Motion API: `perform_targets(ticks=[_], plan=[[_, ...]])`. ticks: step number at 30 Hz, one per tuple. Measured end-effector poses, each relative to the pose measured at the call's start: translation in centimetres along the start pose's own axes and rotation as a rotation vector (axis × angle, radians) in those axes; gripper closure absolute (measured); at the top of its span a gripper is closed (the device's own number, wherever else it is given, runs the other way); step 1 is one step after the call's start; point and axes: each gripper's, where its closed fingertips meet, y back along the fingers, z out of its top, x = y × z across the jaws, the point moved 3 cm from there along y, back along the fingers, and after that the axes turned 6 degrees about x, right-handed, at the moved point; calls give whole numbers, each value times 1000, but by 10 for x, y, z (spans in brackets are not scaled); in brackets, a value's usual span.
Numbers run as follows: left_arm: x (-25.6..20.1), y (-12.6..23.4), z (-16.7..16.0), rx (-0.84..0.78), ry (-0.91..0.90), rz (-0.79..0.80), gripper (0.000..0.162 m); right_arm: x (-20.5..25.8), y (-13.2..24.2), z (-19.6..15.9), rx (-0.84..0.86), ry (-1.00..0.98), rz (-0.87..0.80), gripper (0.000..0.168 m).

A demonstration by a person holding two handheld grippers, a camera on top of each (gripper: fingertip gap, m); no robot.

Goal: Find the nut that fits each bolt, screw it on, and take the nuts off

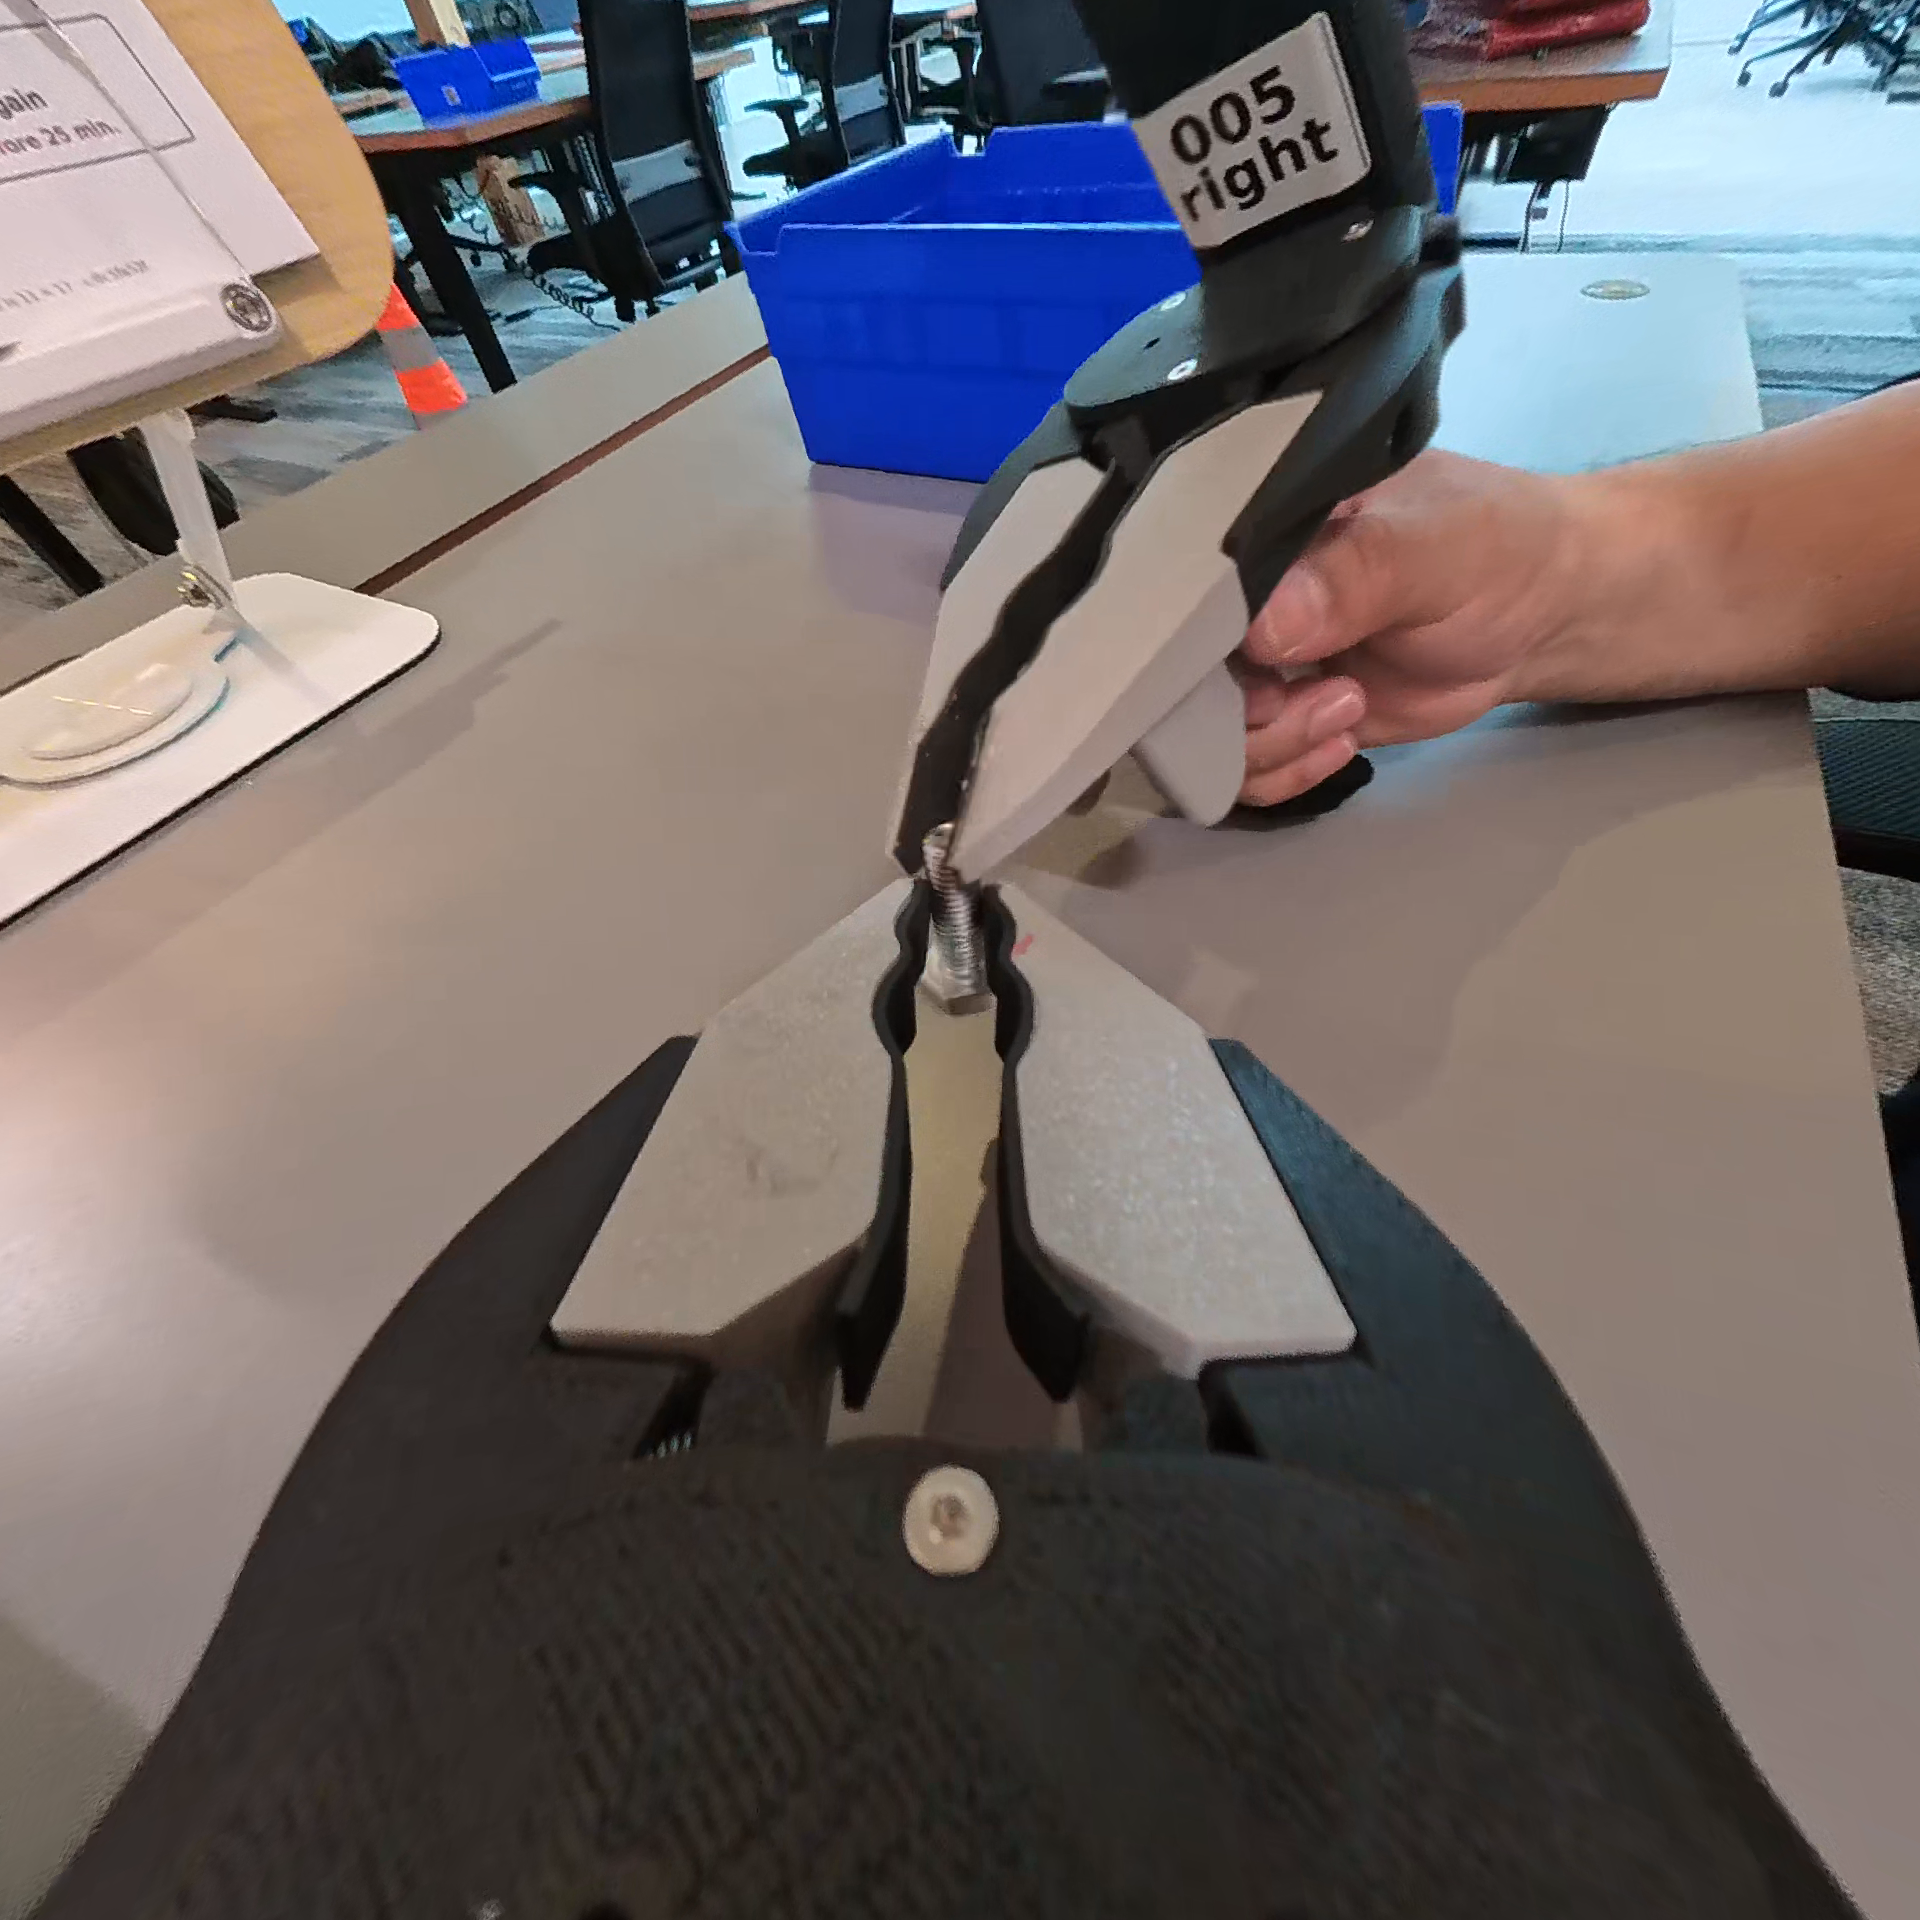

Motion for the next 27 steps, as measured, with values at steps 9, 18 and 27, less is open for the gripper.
perform_targets(ticks=[9, 18, 27], plan=[[0, 0, 0, 14, -10, 23, 155, -1, 0, -1, -1, 6, -1, 160], [2, -1, -1, 13, 26, 8, 155, 0, -1, -1, 15, 89, -77, 162], [8, 0, -3, 16, 88, 6, 148, -10, 4, 0, -2, 31, -85, 162]])
